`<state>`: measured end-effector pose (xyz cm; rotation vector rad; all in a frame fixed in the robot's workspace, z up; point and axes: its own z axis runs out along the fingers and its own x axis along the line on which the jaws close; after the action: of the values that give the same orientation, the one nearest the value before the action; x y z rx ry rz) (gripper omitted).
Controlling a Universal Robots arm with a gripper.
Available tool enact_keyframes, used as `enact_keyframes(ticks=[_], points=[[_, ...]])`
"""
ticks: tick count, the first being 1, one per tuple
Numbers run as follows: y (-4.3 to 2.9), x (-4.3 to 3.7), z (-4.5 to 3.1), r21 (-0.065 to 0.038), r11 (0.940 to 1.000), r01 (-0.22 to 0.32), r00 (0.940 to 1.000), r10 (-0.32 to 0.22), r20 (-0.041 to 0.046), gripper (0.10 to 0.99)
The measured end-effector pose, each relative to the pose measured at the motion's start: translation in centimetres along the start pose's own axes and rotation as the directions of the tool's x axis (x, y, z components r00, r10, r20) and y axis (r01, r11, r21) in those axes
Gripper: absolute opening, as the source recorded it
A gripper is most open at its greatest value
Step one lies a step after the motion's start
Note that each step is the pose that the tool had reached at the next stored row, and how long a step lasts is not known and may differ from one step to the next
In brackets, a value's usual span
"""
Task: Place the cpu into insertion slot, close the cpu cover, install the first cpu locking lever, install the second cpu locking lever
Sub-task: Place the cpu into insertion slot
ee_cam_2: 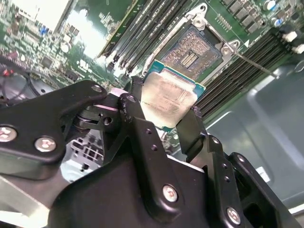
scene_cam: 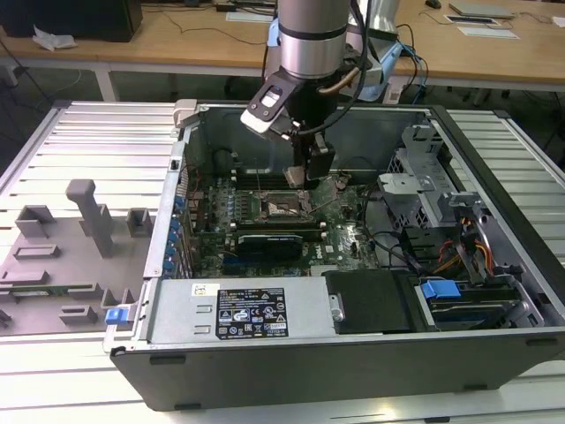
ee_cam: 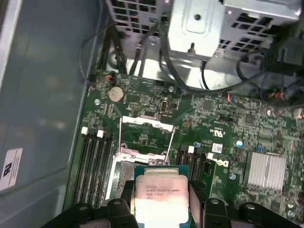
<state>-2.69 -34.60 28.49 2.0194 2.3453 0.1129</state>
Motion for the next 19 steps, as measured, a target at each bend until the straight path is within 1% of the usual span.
enact_keyframes(ticks=[2,4,5,8,19], points=[[-0.02,0.0,0.26,0.0,0.9994,-0.035,0.9994,0.035,0.003,0.541],[-0.08,0.12,0.96,-0.001,0.998,-0.063,0.998,0.063,0.0054,0.541],[-0.08,0.26,1.25,0.0,0.9979,-0.065,0.9979,0.065,0.0059,0.541],[-0.11,0.52,1.79,0.0,0.9977,-0.068,0.9977,0.068,0.0066,0.541],[-0.19,0.6,2.84,0.001,0.9968,-0.08,0.9968,0.08,0.0082,0.541]])
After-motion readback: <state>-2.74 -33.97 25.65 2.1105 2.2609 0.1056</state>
